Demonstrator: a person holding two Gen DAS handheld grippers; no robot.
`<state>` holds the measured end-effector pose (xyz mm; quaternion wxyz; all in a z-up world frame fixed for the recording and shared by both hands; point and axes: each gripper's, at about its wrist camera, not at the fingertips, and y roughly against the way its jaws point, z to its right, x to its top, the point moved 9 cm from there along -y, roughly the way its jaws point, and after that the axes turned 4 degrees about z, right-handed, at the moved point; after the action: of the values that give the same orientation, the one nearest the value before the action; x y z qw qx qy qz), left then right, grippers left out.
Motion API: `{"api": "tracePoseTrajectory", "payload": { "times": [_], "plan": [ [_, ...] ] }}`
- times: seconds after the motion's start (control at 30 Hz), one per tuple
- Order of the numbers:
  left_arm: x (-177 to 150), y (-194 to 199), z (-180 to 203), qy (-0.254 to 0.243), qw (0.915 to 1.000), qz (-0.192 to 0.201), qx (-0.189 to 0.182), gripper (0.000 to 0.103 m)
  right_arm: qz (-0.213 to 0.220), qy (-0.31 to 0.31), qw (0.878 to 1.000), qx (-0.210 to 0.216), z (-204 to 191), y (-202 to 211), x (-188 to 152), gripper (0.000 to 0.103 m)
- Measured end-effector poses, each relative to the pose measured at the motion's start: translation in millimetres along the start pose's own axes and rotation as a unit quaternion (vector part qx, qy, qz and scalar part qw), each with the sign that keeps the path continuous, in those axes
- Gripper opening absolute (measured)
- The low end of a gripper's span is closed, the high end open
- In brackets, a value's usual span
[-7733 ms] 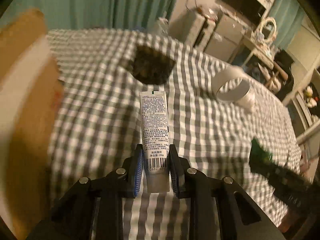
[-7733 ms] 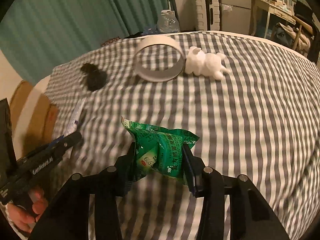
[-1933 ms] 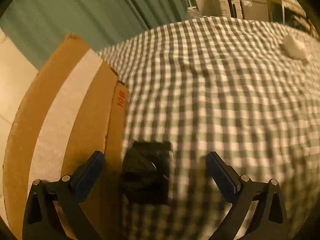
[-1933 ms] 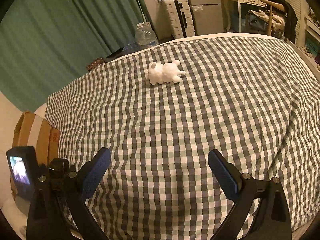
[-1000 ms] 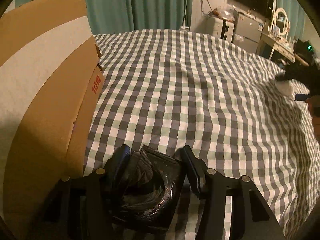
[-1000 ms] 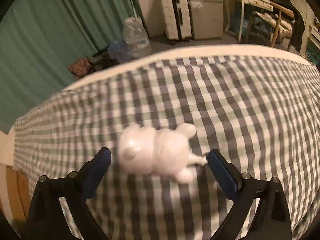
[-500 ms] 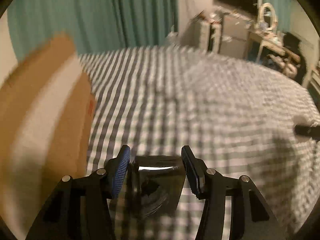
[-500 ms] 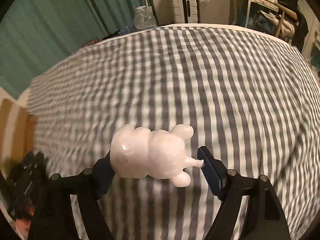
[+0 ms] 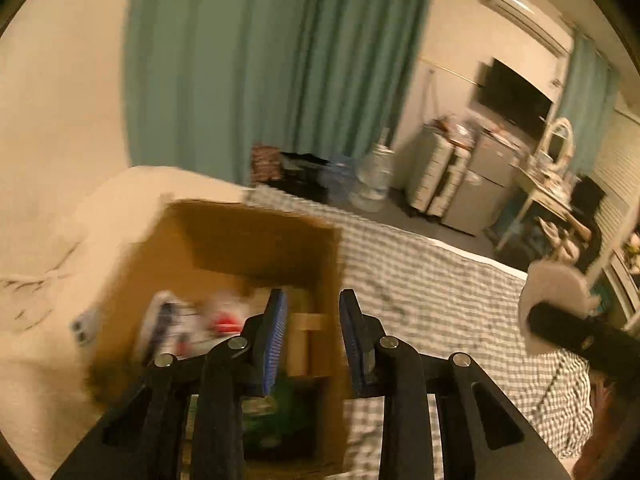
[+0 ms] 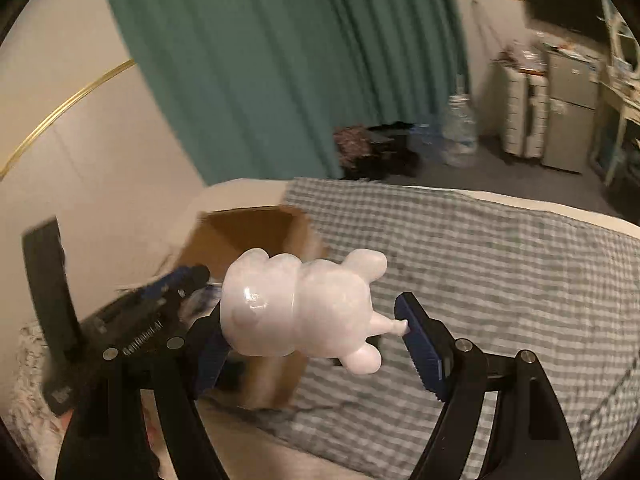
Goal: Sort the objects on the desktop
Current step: 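Carry the plush toy into the cardboard box and release it with the right gripper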
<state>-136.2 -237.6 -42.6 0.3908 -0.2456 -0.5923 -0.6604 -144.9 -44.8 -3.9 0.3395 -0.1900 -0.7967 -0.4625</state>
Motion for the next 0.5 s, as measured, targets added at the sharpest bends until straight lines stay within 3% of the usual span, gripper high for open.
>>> {"api": "tracePoseTrajectory", "payload": {
  "times": [0.13, 0.27, 0.3, 0.37, 0.43, 0.5],
  "plan": [
    [-20.9, -12.4, -53.4, 0.029, 0.9976, -0.031, 0.054, 0.029, -0.024, 0.022, 0.999, 0.02, -46.8, -34.1, -1.3, 0.078],
    [-43.7, -21.7, -69.5, 0.029, 0.996, -0.048, 0.07, 0.035, -0.074, -0.005, 0.996, 0.042, -63.8, -81.6, -16.5, 0.082],
    [-46.6, -22.8, -68.9, 0.022, 0.9957, -0.05, 0.075, 0.057, -0.08, -0.01, 0.996, 0.023, -58.0, -87.3, -17.6, 0.095],
    [-57.0, -11.4, -75.0, 0.012, 0.9931, -0.037, 0.11, 0.103, -0.065, -0.031, 0.997, 0.002, -44.2, -84.6, -14.4, 0.1],
    [-59.8, -6.3, -73.3, 0.007, 0.9921, -0.017, 0.124, 0.103, -0.056, -0.062, 0.996, 0.012, -24.9, -71.6, -14.4, 0.1],
    [-63.6, -5.6, -59.1, -0.002, 0.9939, -0.026, 0.107, 0.103, -0.036, -0.069, 0.997, -0.009, -0.1, -55.7, -12.9, 0.1]
  ]
}}
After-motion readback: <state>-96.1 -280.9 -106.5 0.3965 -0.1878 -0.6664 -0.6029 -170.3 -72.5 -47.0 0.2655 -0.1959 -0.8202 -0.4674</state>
